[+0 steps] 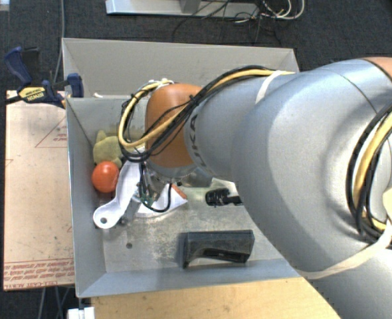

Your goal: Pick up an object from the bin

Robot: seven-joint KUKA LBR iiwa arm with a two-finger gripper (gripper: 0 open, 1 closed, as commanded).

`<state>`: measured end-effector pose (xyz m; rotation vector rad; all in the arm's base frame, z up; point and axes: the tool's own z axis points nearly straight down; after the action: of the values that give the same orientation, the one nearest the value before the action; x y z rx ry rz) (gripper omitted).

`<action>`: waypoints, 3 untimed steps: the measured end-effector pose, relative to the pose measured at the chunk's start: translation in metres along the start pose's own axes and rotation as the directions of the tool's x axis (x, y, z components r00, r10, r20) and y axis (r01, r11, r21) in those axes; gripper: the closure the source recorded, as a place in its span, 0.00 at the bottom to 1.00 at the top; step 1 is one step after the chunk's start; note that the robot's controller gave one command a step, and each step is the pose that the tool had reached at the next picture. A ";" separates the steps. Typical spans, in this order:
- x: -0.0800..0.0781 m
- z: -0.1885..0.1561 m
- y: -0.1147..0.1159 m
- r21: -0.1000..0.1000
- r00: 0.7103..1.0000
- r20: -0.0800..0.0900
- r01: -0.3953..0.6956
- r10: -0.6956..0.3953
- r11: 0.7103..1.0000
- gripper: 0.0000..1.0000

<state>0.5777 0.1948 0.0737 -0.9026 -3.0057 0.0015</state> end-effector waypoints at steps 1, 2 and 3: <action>0.021 -0.024 0.012 -0.002 0.882 0.003 0.472 -0.472 0.882 0.00; 0.022 -0.023 0.011 -0.001 0.883 -0.002 0.470 -0.470 0.883 1.00; 0.006 -0.230 0.044 -0.005 0.813 0.010 0.582 -0.582 0.813 1.00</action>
Offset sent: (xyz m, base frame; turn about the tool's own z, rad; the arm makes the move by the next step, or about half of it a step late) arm -0.0112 0.0207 0.0232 -0.4902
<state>0.5979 0.2350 0.3035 0.0595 -3.1479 -0.0078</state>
